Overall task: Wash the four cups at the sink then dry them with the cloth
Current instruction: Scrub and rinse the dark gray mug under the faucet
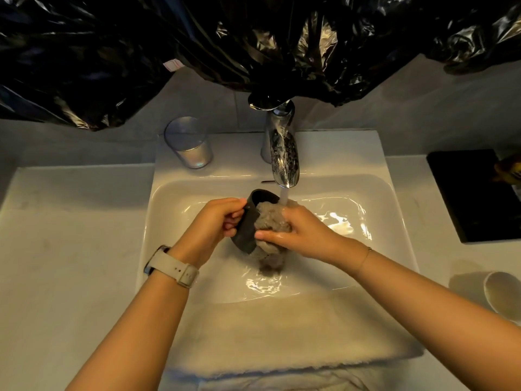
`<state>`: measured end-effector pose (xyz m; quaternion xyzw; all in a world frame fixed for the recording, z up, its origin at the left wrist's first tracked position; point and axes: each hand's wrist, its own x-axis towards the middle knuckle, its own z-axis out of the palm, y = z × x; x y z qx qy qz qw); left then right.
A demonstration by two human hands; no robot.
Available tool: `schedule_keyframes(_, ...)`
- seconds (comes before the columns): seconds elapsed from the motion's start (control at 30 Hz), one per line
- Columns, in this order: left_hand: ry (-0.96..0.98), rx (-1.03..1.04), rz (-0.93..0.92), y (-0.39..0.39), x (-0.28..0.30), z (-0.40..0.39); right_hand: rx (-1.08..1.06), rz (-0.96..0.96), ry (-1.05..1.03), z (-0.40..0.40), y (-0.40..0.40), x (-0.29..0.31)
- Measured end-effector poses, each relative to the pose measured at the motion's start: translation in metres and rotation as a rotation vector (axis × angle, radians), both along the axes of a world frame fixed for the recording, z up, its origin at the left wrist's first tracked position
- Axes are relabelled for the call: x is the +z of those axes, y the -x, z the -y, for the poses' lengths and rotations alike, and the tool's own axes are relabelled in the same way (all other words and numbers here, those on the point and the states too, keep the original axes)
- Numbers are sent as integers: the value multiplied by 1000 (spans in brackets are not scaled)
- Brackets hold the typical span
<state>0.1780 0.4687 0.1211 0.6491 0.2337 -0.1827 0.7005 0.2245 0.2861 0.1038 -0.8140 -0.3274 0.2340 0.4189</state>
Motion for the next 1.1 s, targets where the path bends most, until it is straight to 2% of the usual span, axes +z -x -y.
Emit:
schedule_keyframes(0.13, 211, 78, -78, -1, -3, -17, 154, 163, 111, 15, -18, -5)
schedule_keyframes(0.23, 178, 61, -76, -2, -4, -16, 185, 244, 86, 14, -19, -2)
schedule_keyframes(0.4, 32, 4, -7, 1, -2, 0, 7, 164, 42, 7, 7, -10)
schedule_keyframes(0.53, -76, -20, 15, 6, -2, 16, -174, 172, 58, 8, 20, -15)
schedule_keyframes(0.6, -71, -27, 37, 5, -2, 17, -236, 165, 39, 9, 26, -14)
schedule_keyframes(0.7, -18, 18, 56, 5, -5, 12, -426, -25, -123, 18, 30, -2)
schedule_keyframes(0.77, -54, 21, 55, 10, -10, 8, -593, -169, -241, 28, 24, 12)
schedule_keyframes(0.87, -84, 24, 31, 20, -15, 5, -744, -185, -245, 42, 4, 25)
schedule_keyframes(1.0, -13, 41, 23, 31, -17, 10, -783, -238, -302, 34, -6, 30)
schedule_keyframes(1.1, 54, 41, 45, 33, -18, 17, -698, -372, -339, 18, 8, 23)
